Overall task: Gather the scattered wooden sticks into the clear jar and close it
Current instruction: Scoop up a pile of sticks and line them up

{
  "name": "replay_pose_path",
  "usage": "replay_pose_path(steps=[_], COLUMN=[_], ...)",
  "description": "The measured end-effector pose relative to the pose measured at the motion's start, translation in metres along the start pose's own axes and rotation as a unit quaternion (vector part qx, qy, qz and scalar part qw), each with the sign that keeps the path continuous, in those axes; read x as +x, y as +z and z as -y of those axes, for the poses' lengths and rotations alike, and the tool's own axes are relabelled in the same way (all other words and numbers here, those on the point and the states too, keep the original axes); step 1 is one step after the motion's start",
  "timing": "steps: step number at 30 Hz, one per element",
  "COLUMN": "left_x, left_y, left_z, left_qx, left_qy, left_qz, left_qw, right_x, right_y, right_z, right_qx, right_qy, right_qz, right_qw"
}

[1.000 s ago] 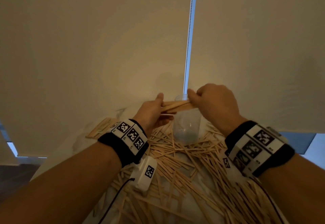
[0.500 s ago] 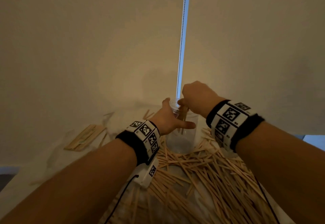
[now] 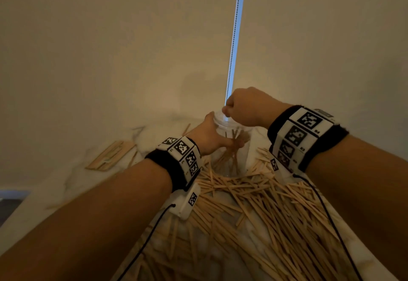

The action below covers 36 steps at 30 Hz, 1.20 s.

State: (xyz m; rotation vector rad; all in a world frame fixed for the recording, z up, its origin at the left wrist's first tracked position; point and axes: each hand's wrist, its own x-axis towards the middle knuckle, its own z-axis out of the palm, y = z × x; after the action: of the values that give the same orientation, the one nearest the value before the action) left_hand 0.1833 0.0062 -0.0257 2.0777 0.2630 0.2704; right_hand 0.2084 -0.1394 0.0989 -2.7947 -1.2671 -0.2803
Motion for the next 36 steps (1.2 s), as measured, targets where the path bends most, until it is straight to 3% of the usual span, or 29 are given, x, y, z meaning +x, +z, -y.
replay_pose_path(steps=[2,6,15,19,23,26,30,33,36], left_x=[-0.039,-0.087,-0.230,-0.290,-0.337,-0.350,-0.344,-0.331,-0.314], left_y=[-0.009,-0.027,-0.064,-0.087,-0.098,-0.093,-0.073,-0.056,-0.040], left_z=[-0.029,-0.049,-0.056,-0.044,-0.028,-0.020,-0.019,-0.021,-0.022], left_qx=[0.022,0.134,0.254,0.364,0.456,0.496,0.498,0.463,0.414], left_qy=[-0.028,-0.088,-0.137,-0.198,-0.285,-0.288,-0.229,-0.194,-0.148], left_qz=[-0.014,0.030,0.115,0.173,0.230,0.241,0.213,0.203,0.154], left_qw=[0.999,0.987,0.951,0.894,0.811,0.783,0.809,0.841,0.885], right_x=[-0.011,-0.047,-0.152,-0.188,-0.223,-0.242,-0.248,-0.244,-0.240], right_y=[-0.007,-0.016,0.016,0.038,0.035,0.031,0.037,0.042,0.043], right_z=[0.002,0.010,0.015,-0.004,-0.013,-0.016,-0.013,-0.003,0.011], right_qx=[0.037,0.076,0.049,0.011,-0.069,-0.163,-0.185,-0.153,-0.098], right_qy=[0.006,0.016,0.055,0.098,0.146,0.175,0.183,0.173,0.169], right_qz=[-0.047,-0.081,0.128,0.178,0.223,0.280,0.335,0.321,0.297], right_qw=[0.998,0.994,0.989,0.979,0.961,0.930,0.906,0.918,0.935])
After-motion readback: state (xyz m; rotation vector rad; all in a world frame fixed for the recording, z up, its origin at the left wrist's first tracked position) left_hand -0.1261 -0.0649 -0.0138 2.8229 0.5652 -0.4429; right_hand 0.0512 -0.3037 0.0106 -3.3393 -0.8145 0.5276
